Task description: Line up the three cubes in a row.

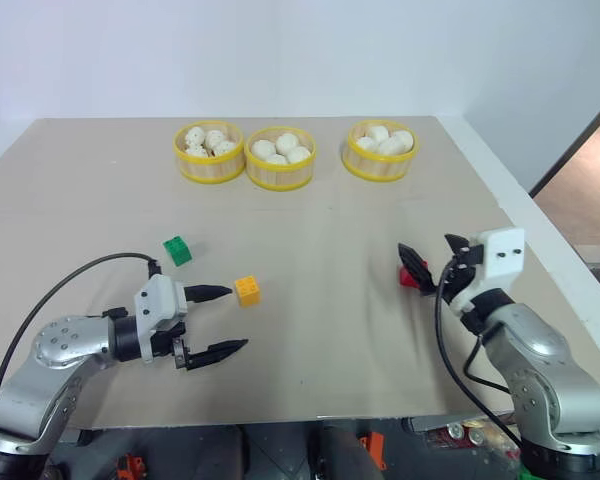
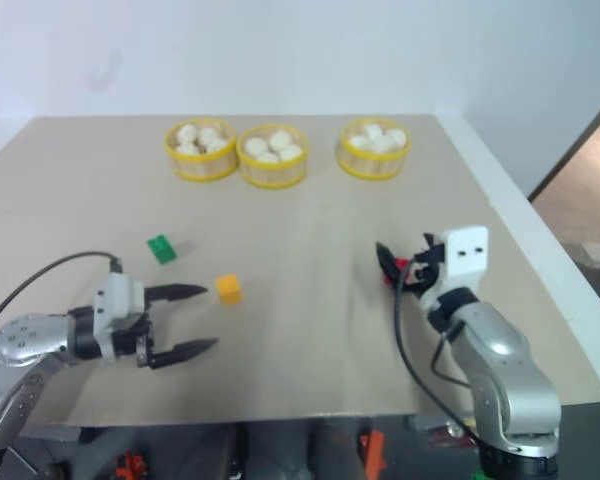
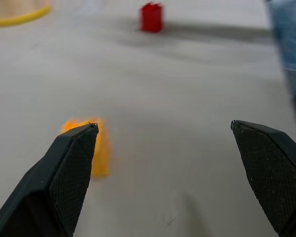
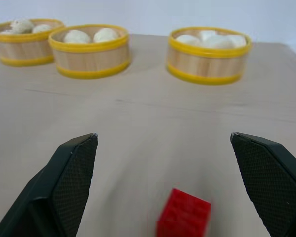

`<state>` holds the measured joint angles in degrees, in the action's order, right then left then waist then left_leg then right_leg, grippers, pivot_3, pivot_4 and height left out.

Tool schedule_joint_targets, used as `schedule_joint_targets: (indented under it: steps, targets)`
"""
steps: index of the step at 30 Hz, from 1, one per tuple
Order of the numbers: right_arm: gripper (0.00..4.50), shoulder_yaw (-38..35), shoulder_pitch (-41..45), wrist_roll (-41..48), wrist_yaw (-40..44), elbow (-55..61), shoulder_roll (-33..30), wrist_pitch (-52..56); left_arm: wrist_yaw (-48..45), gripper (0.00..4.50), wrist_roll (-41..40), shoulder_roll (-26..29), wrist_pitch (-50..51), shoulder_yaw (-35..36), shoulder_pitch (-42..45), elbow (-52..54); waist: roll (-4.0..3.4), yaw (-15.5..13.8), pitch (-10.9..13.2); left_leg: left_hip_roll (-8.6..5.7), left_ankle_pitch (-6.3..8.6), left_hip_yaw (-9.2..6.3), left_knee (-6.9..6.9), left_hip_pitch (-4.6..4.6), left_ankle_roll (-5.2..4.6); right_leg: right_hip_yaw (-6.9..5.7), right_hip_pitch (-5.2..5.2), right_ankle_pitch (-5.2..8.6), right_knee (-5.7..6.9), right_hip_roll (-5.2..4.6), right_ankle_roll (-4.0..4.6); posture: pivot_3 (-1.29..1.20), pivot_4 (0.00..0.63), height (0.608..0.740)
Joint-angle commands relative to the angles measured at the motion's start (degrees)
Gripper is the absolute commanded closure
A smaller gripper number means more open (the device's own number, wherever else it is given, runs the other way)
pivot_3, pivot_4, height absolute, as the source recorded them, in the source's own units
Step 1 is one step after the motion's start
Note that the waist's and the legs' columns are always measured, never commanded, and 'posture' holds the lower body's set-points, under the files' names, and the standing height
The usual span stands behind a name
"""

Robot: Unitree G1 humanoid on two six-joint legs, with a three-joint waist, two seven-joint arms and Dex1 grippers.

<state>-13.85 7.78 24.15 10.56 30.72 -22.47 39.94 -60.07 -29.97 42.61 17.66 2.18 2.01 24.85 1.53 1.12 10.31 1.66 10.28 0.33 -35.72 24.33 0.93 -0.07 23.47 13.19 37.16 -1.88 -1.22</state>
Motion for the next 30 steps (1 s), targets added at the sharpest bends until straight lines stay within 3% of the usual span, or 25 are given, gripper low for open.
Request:
schedule_joint_targets:
  steps: [1, 8, 17, 28, 29, 30]
  targets:
    - [0.0, -0.16, 1.15, -1.3, -3.57, 1.23, 1.31, 1.67, -1.72, 0.01, -3.05, 0.79, 3.65, -1.23, 2.25, 1.39, 0.0, 0.0, 0.0, -0.01, 0.01, 0.0, 0.03, 0.01, -0.01, 0.0, 0.01, -0.02, 0.0, 0.01, -0.12, 0.0, 0.15, 0.74]
    - [0.0, 1.13, 0.05, -4.49, -6.09, -0.31, 3.08, 1.11, -3.98, 0.01, -3.74, 0.4, 4.23, -2.4, 3.97, 0.87, 0.0, 0.06, 0.0, 0.01, 0.02, 0.02, 0.01, -0.02, -0.02, 0.09, 0.04, -0.02, 0.0, 0.2, 0.04, 0.0, 0.15, 0.74]
    - [0.0, 2.24, 0.03, -5.7, -5.53, -4.85, 5.54, -0.25, 2.0, 0.01, -3.48, -6.84, 0.82, 0.2, 4.02, -0.95, 0.0, 0.06, 0.0, 0.1, 0.01, 0.03, -0.06, -0.05, -0.04, 0.27, 0.01, -0.11, 0.01, 0.41, 0.11, 0.0, 0.15, 0.74]
    - [0.0, 1.62, 2.32, -6.44, -7.01, -10.79, 9.0, -0.44, 3.47, 0.01, -1.7, -7.49, -1.57, -0.65, 3.2, 0.51, -0.01, 0.06, 0.0, 0.12, 0.01, 0.05, -0.05, -0.05, -0.04, 0.44, 0.02, -0.12, 0.02, 0.54, 0.11, 0.0, 0.15, 0.74]
    - [0.52, 1.78, 2.36, -6.44, -6.74, -10.92, 8.96, -0.59, 3.58, 0.0, -1.59, -7.49, -1.62, -0.65, 3.13, 0.44, -0.01, 0.06, 0.0, 0.11, 0.01, 0.06, -0.05, -0.06, -0.04, 0.46, 0.02, -0.12, 0.02, 0.54, 0.11, 0.0, 0.15, 0.74]
    - [0.75, 1.99, 2.35, -6.53, -6.49, -11.0, 8.91, -0.81, 3.6, 0.0, -1.48, -7.49, -1.7, -0.66, 3.04, 0.38, -0.01, 0.06, 0.0, 0.11, 0.01, 0.06, -0.05, -0.05, -0.04, 0.47, 0.02, -0.12, 0.02, 0.54, 0.1, 0.0, 0.15, 0.74]
